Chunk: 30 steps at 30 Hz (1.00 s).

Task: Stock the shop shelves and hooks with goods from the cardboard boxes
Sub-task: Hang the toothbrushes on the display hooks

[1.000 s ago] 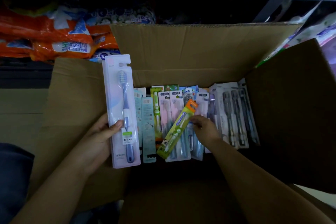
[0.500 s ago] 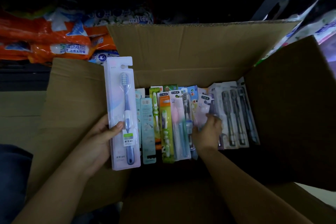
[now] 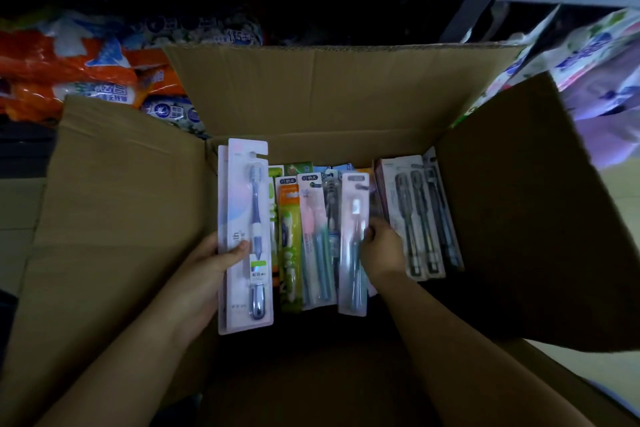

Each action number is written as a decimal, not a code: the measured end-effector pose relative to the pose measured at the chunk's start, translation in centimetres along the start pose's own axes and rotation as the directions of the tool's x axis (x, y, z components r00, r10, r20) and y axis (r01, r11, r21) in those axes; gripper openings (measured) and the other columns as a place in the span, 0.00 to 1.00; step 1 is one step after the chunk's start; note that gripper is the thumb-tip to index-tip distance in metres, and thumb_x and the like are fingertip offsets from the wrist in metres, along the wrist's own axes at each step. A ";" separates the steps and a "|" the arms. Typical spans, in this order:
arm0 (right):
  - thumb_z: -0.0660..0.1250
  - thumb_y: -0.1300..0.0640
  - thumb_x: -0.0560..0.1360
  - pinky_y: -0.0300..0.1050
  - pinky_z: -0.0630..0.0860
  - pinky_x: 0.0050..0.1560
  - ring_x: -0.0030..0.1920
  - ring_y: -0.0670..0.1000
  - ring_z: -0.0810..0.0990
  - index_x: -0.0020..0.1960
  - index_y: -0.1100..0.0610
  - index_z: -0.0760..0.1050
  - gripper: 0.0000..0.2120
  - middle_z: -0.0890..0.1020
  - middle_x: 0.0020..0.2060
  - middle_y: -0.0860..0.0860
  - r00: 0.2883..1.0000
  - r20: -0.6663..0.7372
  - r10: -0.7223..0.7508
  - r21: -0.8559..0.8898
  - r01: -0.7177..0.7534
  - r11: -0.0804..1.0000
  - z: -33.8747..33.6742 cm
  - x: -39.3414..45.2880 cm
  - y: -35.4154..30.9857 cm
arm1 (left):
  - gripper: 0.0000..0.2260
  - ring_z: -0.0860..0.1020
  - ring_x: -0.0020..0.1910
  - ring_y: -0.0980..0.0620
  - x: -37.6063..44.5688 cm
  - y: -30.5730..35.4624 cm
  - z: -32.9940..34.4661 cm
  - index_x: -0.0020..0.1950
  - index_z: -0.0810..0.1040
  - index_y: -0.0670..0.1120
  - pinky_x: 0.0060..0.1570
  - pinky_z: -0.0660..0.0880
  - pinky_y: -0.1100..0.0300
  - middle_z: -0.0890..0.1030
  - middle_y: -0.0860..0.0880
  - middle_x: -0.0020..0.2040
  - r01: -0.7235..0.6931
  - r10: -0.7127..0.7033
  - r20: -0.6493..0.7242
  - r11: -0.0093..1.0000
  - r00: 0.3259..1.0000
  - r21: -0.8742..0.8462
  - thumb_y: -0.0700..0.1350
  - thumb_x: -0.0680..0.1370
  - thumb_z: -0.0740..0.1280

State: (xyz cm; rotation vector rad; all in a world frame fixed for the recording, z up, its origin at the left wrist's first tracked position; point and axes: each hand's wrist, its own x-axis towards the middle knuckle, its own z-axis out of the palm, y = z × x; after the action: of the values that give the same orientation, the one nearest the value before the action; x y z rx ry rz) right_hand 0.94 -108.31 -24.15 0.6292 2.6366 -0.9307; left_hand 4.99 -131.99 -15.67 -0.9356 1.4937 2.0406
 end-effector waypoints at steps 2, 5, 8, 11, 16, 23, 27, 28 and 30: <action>0.55 0.65 0.80 0.43 0.71 0.43 0.45 0.58 0.78 0.58 0.64 0.75 0.13 0.81 0.49 0.61 0.999 -0.017 -0.040 0.099 0.042 0.994 -0.6 0.1 -1.4 | 0.11 0.83 0.45 0.49 0.1 0.2 -0.4 0.58 0.78 0.46 0.45 0.76 0.53 0.85 0.47 0.50 0.004 -0.004 -0.007 1.000 1.000 0.003 0.38 0.79 0.62; 0.59 0.65 0.79 0.40 0.68 0.44 0.51 0.56 0.79 0.53 0.66 0.78 0.10 0.82 0.51 0.61 0.984 0.119 -0.132 0.153 0.113 0.982 0.2 -0.4 -3.9 | 0.11 0.84 0.44 0.50 -0.1 0.2 -0.5 0.58 0.78 0.47 0.43 0.76 0.54 0.85 0.48 0.49 0.000 0.000 -0.008 1.000 1.000 0.007 0.38 0.79 0.62; 0.60 0.65 0.78 0.41 0.71 0.48 0.55 0.58 0.79 0.58 0.67 0.77 0.12 0.81 0.55 0.63 0.958 0.253 -0.134 0.163 0.095 0.982 1.8 -1.7 -5.1 | 0.10 0.84 0.43 0.51 -0.1 -0.1 -0.5 0.58 0.78 0.46 0.42 0.77 0.55 0.85 0.47 0.48 0.004 -0.004 -0.014 1.000 1.000 0.006 0.38 0.78 0.63; 0.59 0.64 0.78 0.44 0.72 0.55 0.58 0.60 0.78 0.63 0.61 0.74 0.14 0.77 0.59 0.61 0.988 0.121 -0.100 0.029 0.097 0.995 2.1 -1.5 -3.0 | 0.12 0.84 0.44 0.50 0.1 -0.2 -0.6 0.60 0.77 0.46 0.44 0.76 0.54 0.85 0.46 0.50 -0.005 0.005 -0.007 1.000 1.000 -0.005 0.37 0.78 0.63; 0.54 0.61 0.81 0.41 0.62 0.66 0.68 0.57 0.67 0.75 0.63 0.57 0.23 0.69 0.68 0.61 0.995 0.081 0.065 -0.196 -0.048 0.979 1.5 0.0 1.1 | 0.13 0.83 0.44 0.49 0.2 -0.8 -0.3 0.61 0.77 0.45 0.42 0.76 0.54 0.85 0.46 0.50 -0.004 0.004 -0.005 1.000 1.000 0.000 0.38 0.78 0.63; 0.62 0.56 0.78 0.45 0.71 0.46 0.49 0.61 0.79 0.48 0.59 0.78 0.08 0.81 0.46 0.61 0.999 -0.045 0.005 -0.011 -0.006 1.000 3.2 -0.3 1.9 | 0.12 0.84 0.45 0.50 0.7 -1.4 -0.6 0.60 0.77 0.46 0.44 0.76 0.54 0.85 0.47 0.50 -0.005 0.005 -0.006 1.000 1.000 -0.014 0.38 0.78 0.63; 0.70 0.61 0.73 0.35 0.64 0.44 0.48 0.53 0.75 0.61 0.60 0.73 0.17 0.74 0.55 0.56 0.997 0.078 0.012 0.144 -0.023 0.989 3.3 -0.9 0.9 | 0.11 0.84 0.44 0.51 1.0 -1.7 -0.7 0.59 0.78 0.46 0.42 0.77 0.55 0.85 0.47 0.49 -0.022 0.022 -0.001 1.000 1.000 0.000 0.37 0.78 0.63; 0.71 0.62 0.72 0.33 0.64 0.45 0.49 0.52 0.74 0.65 0.59 0.69 0.23 0.70 0.57 0.55 0.992 0.125 0.036 0.185 -0.058 0.981 3.5 -1.1 0.5 | 0.12 0.84 0.43 0.51 1.0 -1.7 -0.7 0.59 0.78 0.46 0.41 0.77 0.56 0.85 0.47 0.49 -0.025 0.025 0.003 1.000 1.000 0.003 0.37 0.78 0.62; 0.74 0.64 0.70 0.35 0.67 0.51 0.53 0.54 0.74 0.70 0.58 0.63 0.32 0.65 0.62 0.54 0.983 0.159 0.096 0.252 -0.134 0.958 3.7 -1.3 -0.1 | 0.12 0.84 0.44 0.51 1.0 -1.7 -0.9 0.59 0.77 0.46 0.40 0.77 0.58 0.85 0.48 0.49 -0.027 0.027 0.013 1.000 1.000 -0.001 0.37 0.78 0.62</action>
State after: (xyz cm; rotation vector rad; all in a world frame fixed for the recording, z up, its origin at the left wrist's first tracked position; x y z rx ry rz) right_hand 2.44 -111.15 -26.43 0.7368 2.3420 -1.2513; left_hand 5.73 -132.33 -17.73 -0.9058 1.5065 2.0620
